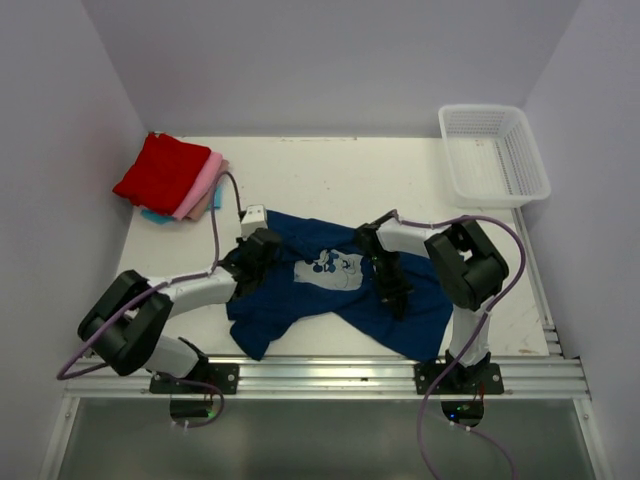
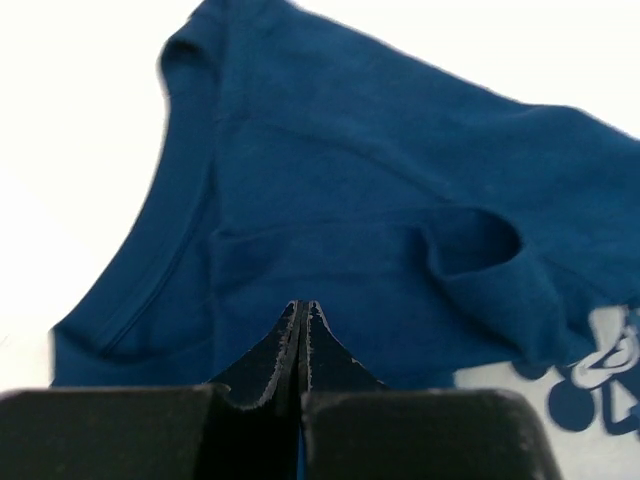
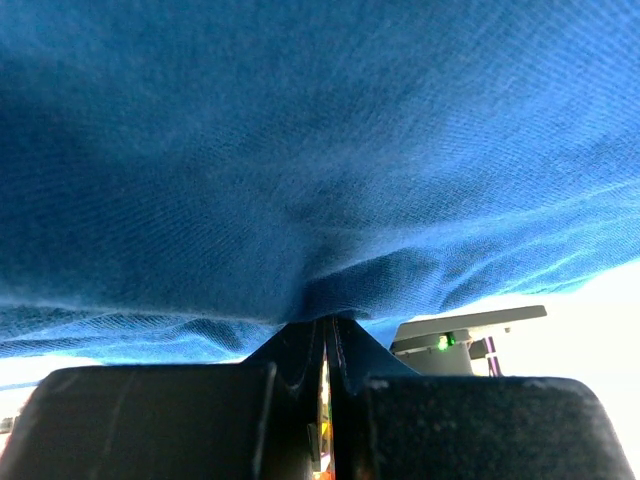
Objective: Fold and stack the t-shirts
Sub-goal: Fold the flattened tshirt in 1/3 of the way
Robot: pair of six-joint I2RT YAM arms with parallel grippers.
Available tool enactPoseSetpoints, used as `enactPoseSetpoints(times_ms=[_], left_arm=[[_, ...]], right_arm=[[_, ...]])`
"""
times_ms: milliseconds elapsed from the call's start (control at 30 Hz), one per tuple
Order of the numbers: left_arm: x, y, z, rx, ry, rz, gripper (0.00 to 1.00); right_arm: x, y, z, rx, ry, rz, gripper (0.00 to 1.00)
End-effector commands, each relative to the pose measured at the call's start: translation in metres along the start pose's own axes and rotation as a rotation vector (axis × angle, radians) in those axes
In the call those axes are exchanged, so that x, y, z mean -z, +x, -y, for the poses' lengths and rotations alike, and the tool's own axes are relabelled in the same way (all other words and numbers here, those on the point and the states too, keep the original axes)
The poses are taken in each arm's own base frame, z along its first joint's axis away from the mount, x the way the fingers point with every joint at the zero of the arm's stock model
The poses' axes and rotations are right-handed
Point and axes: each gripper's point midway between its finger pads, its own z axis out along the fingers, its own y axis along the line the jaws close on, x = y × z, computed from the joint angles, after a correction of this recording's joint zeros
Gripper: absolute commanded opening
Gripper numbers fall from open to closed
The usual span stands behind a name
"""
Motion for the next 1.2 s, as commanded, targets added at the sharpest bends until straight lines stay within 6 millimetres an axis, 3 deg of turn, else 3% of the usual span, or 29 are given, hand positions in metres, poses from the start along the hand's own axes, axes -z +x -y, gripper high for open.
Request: enactPoseSetpoints(times_ms=[0,167,267,367,500,667,867,1033,1067,1167], left_arm=[[-0.01,-0.068,0.056,0.065,0.184,0.159,0.0],[-0.027,-0.078,0.066,0.058,0.2,0.164,0.0],[-0.048,-0.07,0.066,0.057,0.193,0.114,0.0],[-0.068,-0.061,0.057,0.058,0.153,0.079,0.0],[-0.095,-0.035,0.039,0.058,0.069,-0.04,0.0],[-0.103,-0.022,0.023,0.084,0.025,-0.068,0.0],[-0.124,-0.024,0.006,0.101,-0.037,-0.079,0.0],[-0.15,-0.044,-0.02,0.154,-0.081,-0.073,0.0],[-0.156,-0.055,-0.02,0.169,-0.077,-0.062,0.0],[-0.175,-0.06,-0.034,0.204,-0.092,-0.085,0.0]], right_arm=[[0.0,-0.038,-0.021,-0.01,-0.101,0.167,0.0],[-0.001,-0.038,-0.021,-0.005,-0.101,0.169,0.0],[-0.003,-0.039,-0.021,-0.001,-0.099,0.164,0.0],[-0.003,-0.04,-0.022,-0.002,-0.099,0.162,0.0],[-0.001,-0.042,-0.023,-0.001,-0.099,0.164,0.0],[0.004,-0.045,-0.019,-0.008,-0.087,0.175,0.0],[0.009,-0.048,-0.013,-0.012,-0.066,0.184,0.0],[0.015,-0.054,0.001,-0.028,-0.043,0.192,0.0],[0.016,-0.056,0.003,-0.031,-0.041,0.194,0.0],[0.016,-0.063,0.015,-0.046,-0.028,0.189,0.0]])
